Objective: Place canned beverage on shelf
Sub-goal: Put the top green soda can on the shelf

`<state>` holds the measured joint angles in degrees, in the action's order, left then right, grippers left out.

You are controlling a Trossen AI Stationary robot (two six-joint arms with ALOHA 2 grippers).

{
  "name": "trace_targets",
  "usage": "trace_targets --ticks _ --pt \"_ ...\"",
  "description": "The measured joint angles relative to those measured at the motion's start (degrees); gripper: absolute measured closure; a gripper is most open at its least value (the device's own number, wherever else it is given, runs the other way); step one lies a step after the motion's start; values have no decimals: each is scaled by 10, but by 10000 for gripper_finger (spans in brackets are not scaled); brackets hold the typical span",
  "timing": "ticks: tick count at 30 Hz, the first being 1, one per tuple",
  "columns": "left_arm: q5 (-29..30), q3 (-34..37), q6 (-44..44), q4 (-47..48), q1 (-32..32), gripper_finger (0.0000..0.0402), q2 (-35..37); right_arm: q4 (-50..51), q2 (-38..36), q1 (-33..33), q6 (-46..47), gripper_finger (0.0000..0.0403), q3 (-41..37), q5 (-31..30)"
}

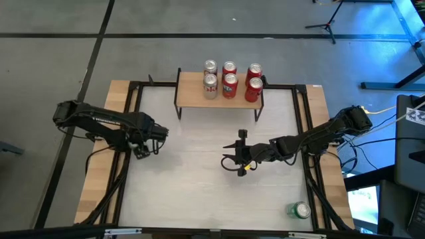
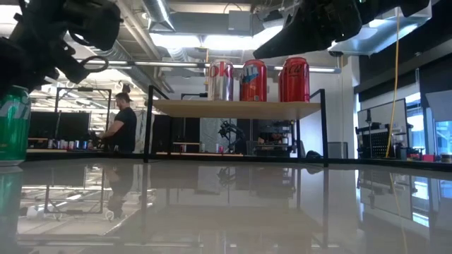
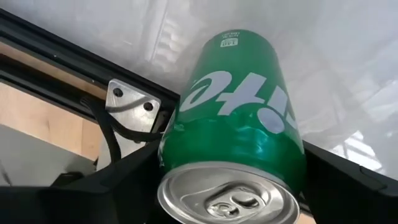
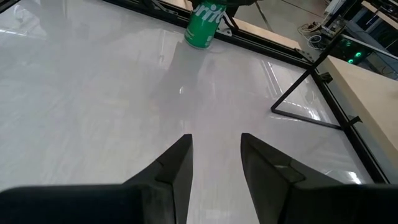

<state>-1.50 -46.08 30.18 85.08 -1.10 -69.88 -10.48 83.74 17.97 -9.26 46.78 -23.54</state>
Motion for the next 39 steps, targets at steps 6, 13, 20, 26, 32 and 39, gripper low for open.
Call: trace_targets --ticks 6,13,20,26,32,39 --pt "0 -1 -4 2 -6 118 -6 0 0 0 0 269 0 0" --pt "27 -45 -6 -14 -6 120 -8 0 0 0 0 269 0 0" --pt "42 -177 -12 33 -6 118 -8 -1 0 0 -4 269 0 0" --pt "74 -328 -34 49 0 118 -22 -2 0 0 -4 269 0 0" --pt "98 -482 -123 49 29 117 -93 0 0 0 11 269 0 0" --pt "100 -652 -249 49 89 116 -196 13 0 0 32 269 0 0"
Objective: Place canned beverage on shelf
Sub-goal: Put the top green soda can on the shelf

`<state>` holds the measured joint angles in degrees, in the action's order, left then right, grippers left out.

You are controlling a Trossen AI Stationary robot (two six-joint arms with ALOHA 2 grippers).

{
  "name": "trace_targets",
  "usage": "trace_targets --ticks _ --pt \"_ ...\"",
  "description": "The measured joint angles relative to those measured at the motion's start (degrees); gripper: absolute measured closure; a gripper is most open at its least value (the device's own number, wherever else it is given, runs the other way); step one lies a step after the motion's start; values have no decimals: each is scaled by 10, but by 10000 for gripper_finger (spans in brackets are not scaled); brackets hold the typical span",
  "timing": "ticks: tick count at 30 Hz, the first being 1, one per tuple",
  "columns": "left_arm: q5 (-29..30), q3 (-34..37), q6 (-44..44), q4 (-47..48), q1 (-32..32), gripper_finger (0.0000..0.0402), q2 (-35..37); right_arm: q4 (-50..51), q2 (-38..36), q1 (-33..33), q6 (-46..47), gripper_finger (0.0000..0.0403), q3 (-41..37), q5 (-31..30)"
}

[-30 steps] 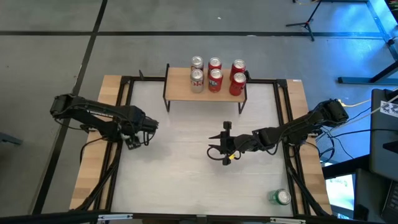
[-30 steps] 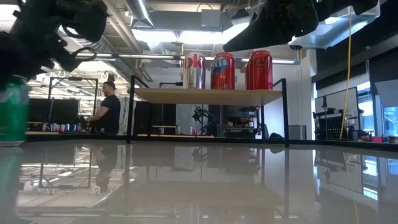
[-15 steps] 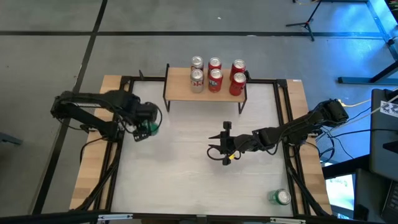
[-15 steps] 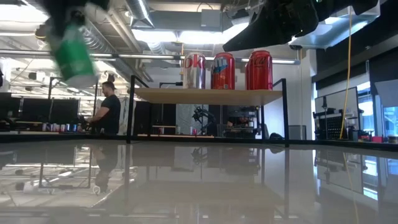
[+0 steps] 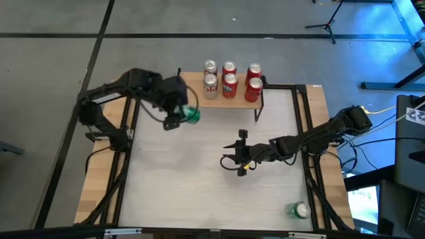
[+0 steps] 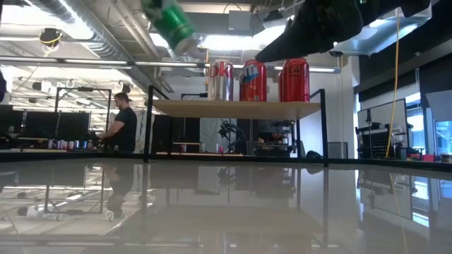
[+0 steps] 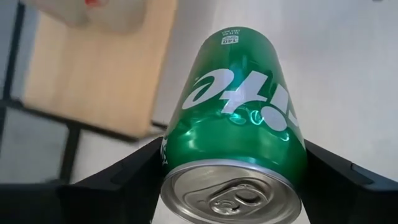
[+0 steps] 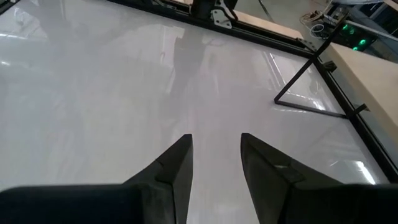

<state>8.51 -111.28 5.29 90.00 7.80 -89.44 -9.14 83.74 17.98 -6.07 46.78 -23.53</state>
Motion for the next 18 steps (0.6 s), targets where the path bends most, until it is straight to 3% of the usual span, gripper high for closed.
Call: trace_targets --ticks 4,11,15,18 --pt "8 -56 -53 0 40 116 -45 3 0 0 0 269 0 0" --pt "44 -67 -129 1 107 116 -88 13 0 0 -1 269 0 0" --pt "19 -62 -145 -1 122 116 -97 23 0 0 -4 269 0 -16" --pt "-26 -45 -145 0 99 116 -96 26 0 0 -7 269 0 -32"
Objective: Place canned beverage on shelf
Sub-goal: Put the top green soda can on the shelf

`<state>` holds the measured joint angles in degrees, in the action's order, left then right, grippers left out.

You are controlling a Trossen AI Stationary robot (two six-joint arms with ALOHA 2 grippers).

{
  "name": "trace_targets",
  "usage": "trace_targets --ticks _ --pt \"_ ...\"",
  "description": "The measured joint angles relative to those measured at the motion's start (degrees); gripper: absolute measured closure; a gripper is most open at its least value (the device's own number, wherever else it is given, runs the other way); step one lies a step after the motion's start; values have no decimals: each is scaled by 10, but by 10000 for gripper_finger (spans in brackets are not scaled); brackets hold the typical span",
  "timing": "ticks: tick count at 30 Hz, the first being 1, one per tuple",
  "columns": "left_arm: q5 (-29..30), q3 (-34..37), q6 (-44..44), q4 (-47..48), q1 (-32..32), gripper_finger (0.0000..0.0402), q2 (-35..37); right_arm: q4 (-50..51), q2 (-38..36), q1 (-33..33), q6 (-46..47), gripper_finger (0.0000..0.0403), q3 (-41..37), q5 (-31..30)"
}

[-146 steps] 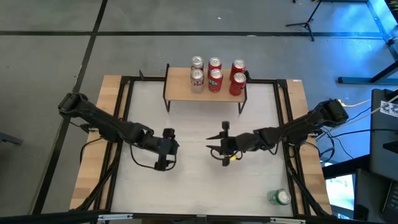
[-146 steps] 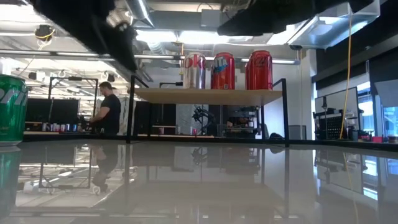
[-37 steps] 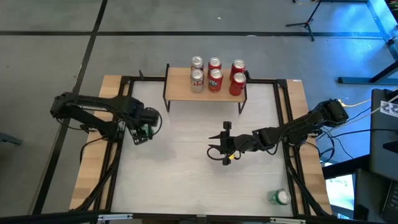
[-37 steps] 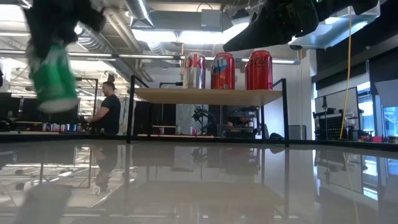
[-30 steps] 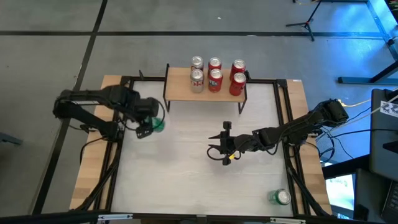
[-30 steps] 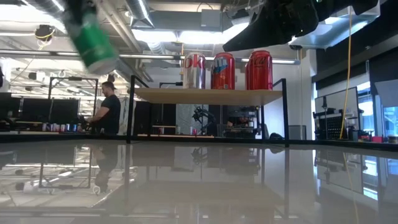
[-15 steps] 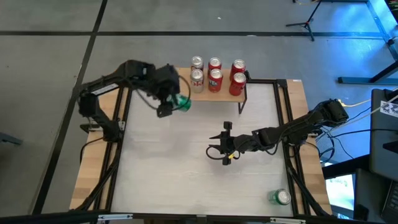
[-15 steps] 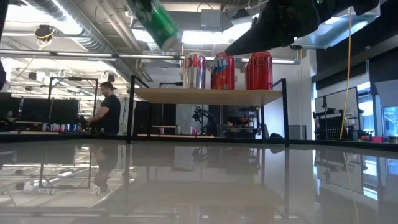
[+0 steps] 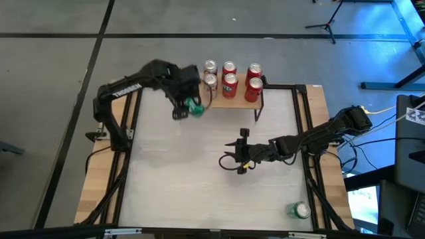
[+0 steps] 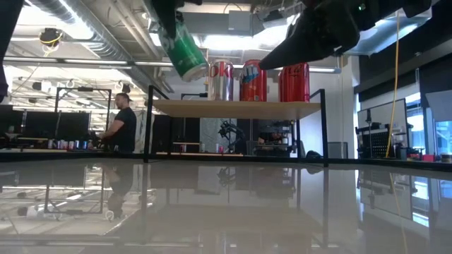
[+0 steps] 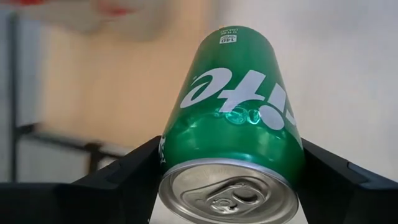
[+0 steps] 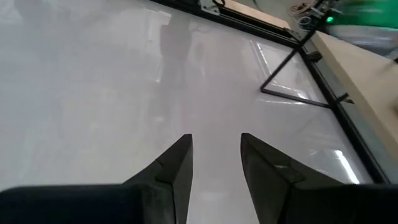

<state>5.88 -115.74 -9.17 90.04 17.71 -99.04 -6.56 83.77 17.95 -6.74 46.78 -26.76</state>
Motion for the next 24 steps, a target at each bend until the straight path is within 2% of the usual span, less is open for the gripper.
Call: trace_targets --ticks 2,5,12,16,24 --pt "-20 17 7 -2 -29 116 0 0 0 -3 -9 269 0 -7" --pt "-14 61 30 -3 -80 116 1 0 0 -8 -10 269 0 -7" --pt "-9 220 86 -40 -169 116 1 20 0 -20 16 269 0 19" --pt "-7 300 91 -91 -182 116 -4 28 0 -20 19 269 0 17" --pt "-25 379 121 -115 -182 112 -13 30 0 -20 8 269 0 14"
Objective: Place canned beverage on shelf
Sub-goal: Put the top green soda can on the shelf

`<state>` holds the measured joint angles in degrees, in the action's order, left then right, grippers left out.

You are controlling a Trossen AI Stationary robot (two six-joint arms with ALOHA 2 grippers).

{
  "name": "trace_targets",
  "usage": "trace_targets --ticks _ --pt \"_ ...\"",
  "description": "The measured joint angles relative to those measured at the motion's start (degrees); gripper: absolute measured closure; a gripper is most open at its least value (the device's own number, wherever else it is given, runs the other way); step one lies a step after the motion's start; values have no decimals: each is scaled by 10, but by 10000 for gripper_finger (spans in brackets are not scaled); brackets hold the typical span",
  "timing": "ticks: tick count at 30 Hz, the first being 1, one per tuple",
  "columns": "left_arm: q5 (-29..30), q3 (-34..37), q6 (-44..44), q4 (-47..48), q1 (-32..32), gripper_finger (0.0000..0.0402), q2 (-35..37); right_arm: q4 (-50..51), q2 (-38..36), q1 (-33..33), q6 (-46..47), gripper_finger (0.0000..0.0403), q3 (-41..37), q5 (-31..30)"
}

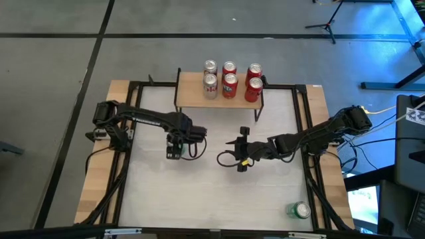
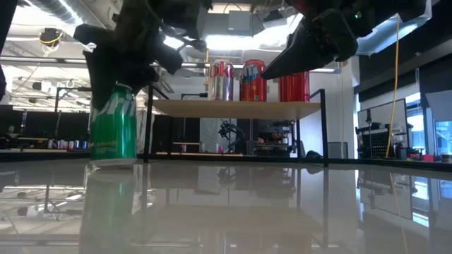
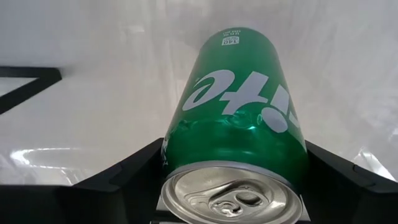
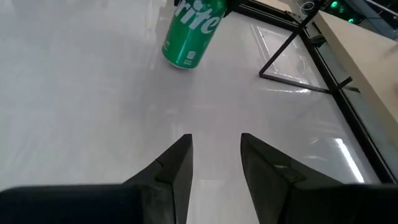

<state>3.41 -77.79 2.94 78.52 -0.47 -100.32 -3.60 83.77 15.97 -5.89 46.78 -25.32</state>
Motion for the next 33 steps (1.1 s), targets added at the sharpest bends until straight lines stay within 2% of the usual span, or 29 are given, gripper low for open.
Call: trace_targets --ticks 12,18,22,25,29,33 --pt "1 8 15 -24 -1 74 2 5 0 0 -17 269 0 4" --pt "5 -8 16 -21 -11 70 31 7 0 0 -20 269 0 5" --pt "10 -22 23 -24 -23 69 70 8 0 0 -21 269 0 5" --pt "44 -18 35 -32 -33 69 112 9 0 0 -21 269 0 5" --pt "103 16 45 -74 -58 69 182 16 0 0 -16 269 0 5" --pt "123 53 55 -126 -81 69 236 16 0 0 -13 269 0 5"
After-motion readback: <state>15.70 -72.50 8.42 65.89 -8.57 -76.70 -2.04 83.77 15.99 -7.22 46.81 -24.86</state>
